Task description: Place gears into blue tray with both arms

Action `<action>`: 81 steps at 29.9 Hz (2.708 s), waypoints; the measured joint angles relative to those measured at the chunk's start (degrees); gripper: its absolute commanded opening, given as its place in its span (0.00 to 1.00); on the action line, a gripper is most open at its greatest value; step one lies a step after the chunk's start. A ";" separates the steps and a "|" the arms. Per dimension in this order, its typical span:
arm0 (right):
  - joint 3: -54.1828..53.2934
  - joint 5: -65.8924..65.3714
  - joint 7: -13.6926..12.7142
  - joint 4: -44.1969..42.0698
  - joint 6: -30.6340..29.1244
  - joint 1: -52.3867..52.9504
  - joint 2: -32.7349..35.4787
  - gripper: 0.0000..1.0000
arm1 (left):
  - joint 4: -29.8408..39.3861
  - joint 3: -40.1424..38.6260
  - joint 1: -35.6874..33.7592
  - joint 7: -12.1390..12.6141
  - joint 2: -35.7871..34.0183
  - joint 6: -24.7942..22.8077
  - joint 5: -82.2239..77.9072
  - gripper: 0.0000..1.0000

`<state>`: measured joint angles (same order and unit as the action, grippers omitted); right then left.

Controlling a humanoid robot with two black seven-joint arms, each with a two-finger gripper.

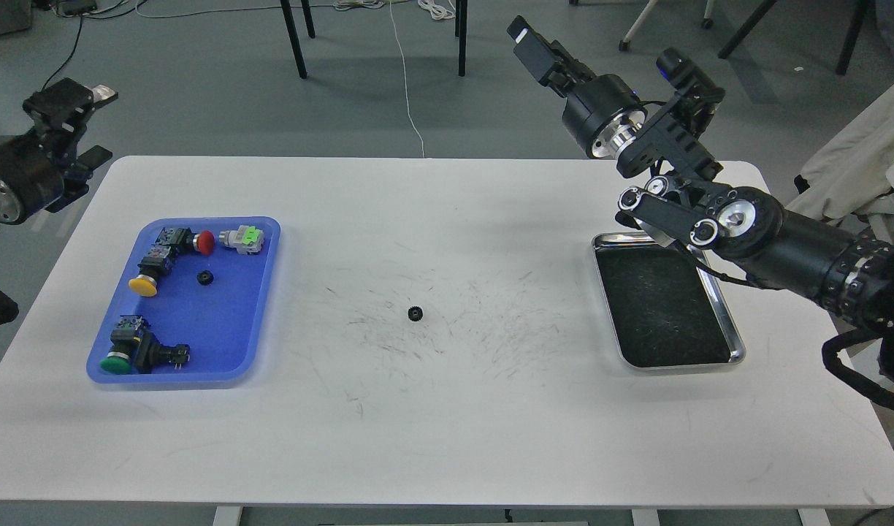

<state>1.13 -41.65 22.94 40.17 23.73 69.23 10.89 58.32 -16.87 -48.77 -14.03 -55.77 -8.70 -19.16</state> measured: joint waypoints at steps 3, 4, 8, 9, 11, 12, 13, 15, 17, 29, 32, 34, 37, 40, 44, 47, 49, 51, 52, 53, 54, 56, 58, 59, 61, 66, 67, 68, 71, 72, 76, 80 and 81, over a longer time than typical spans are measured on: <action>0.00 0.00 0.00 -0.01 0.07 -0.23 0.00 0.84 | 1.06 -0.22 0.85 -0.16 -0.83 3.36 15.16 0.98; 0.00 0.00 0.00 0.00 0.08 -0.27 0.00 0.84 | 1.73 -0.29 1.05 -0.44 -1.17 5.24 20.00 0.98; 0.01 0.00 0.00 -0.10 0.10 -0.72 -0.03 0.84 | 4.13 -0.33 1.63 -1.45 -1.33 13.61 30.78 0.98; 0.01 0.00 0.00 -0.14 0.13 -0.81 -0.06 0.84 | 5.34 -0.33 1.72 -2.04 -1.30 15.06 31.60 0.98; 0.01 0.00 0.00 -0.25 0.17 -0.90 -0.14 0.84 | 7.31 -0.42 1.77 -3.23 -1.28 17.44 32.38 0.98; 0.01 0.00 0.00 -0.30 0.20 -0.92 -0.19 0.84 | 7.94 -0.45 1.77 -3.64 -1.16 19.66 32.60 0.98; 0.01 0.00 0.00 -0.35 0.24 -0.93 -0.22 0.84 | 8.49 -0.44 1.77 -3.87 -1.02 22.53 32.64 0.98; 0.01 0.00 0.00 -0.37 0.27 -0.93 -0.24 0.84 | 10.63 -0.19 1.78 -4.14 -1.05 28.13 32.62 0.98; 0.00 -0.01 0.00 -0.42 0.27 -0.96 -0.22 0.84 | 14.05 0.18 1.79 -4.16 -1.75 30.46 32.19 0.98; -0.28 -0.01 0.00 -0.37 0.34 -1.24 0.00 0.84 | 22.71 9.88 1.21 -3.87 -5.89 24.47 -1.04 0.98; -0.34 -0.01 0.00 -0.28 0.35 -1.28 0.05 0.84 | 20.71 12.38 1.00 -3.85 -5.74 22.48 -6.57 0.98; -0.34 -0.01 0.00 -0.17 0.35 -1.28 0.09 0.84 | 19.41 14.01 0.90 -3.86 -5.61 21.64 -11.75 0.98; -0.35 -0.01 0.00 -0.04 0.35 -1.29 0.10 0.84 | 17.47 14.99 0.26 -4.16 -5.61 21.14 -19.29 0.98; -0.34 -0.01 0.00 0.05 0.32 -1.18 0.10 0.84 | 15.18 15.22 -0.38 -4.33 -5.61 20.40 -26.41 0.98; -0.20 0.03 -0.07 0.24 -0.01 -0.51 0.05 0.84 | 14.54 15.26 -2.01 -4.48 -5.55 19.05 -32.86 0.98; -0.14 1.59 -1.27 0.65 -0.99 0.57 0.54 0.86 | 14.44 15.30 -3.03 -4.42 -4.89 17.76 -35.21 0.98; 0.09 4.29 -2.08 0.88 -2.13 1.71 1.65 0.87 | 14.45 15.44 -3.32 -4.26 -3.64 16.80 -37.59 0.98; 0.28 6.56 -2.48 1.05 -3.04 2.49 3.00 0.87 | 14.66 15.64 -4.09 -4.21 -2.59 15.88 -39.10 0.98; 0.35 7.16 -2.60 1.14 -3.29 2.66 3.55 0.87 | 14.61 16.06 -4.53 -4.13 -1.95 15.35 -39.55 0.98; 0.42 7.49 -2.65 1.35 -3.45 2.73 3.96 0.87 | 14.42 16.72 -4.88 -4.13 -1.20 14.83 -39.91 0.98; 0.49 7.75 -2.69 1.70 -3.61 2.86 4.50 0.87 | 14.17 17.67 -5.33 -4.19 -0.26 14.26 -40.39 0.98; 0.54 8.03 -2.77 2.88 -3.98 3.52 6.18 0.87 | 13.72 19.40 -7.07 -4.38 1.04 13.56 -41.13 0.99; 0.53 8.20 -2.81 4.29 -4.57 4.39 8.08 0.87 | 13.67 21.04 -8.85 -4.91 1.89 13.34 -41.66 0.98; 0.52 8.41 -2.86 4.90 -4.91 4.68 8.87 0.87 | 13.70 22.09 -9.64 -5.56 2.38 13.33 -41.86 0.98; 0.36 9.56 -2.97 5.65 -5.58 5.00 9.82 0.87 | 13.78 24.09 -11.31 -7.54 3.51 13.38 -42.59 0.98; 0.16 13.82 -3.32 5.85 -6.67 5.56 11.27 0.88 | 13.83 30.03 -13.11 -10.60 7.35 14.96 -51.78 0.97; 0.20 14.12 -3.33 5.88 -6.73 5.60 11.43 0.88 | 13.94 30.95 -13.17 -10.73 8.23 15.69 -54.52 0.97; 0.26 14.28 -3.34 5.90 -6.75 5.62 11.51 0.88 | 14.05 31.76 -13.20 -10.78 9.03 16.19 -56.63 0.97; 0.34 14.50 -3.35 5.79 -6.78 5.69 11.70 0.88 | 14.17 34.15 -13.54 -10.88 11.18 17.14 -61.68 0.94; 0.35 14.53 -3.35 5.75 -6.81 5.78 11.75 0.88 | 14.06 34.74 -13.77 -10.91 11.78 17.26 -62.85 0.94; 0.36 14.59 -3.35 5.64 -6.85 6.34 12.18 0.88 | 13.07 37.67 -14.94 -11.00 15.45 18.31 -67.59 0.89; 0.36 14.59 -3.35 5.63 -6.85 6.36 12.31 0.88 | 11.67 39.38 -16.31 -11.05 18.96 18.98 -68.76 0.86; 0.36 14.59 -3.35 5.59 -6.85 6.36 12.40 0.88 | 10.78 39.76 -16.49 -11.06 20.04 19.06 -68.82 0.85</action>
<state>1.50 -27.06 19.59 45.76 16.88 75.59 23.29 69.11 22.89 -65.26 -25.09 -35.73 10.37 -87.99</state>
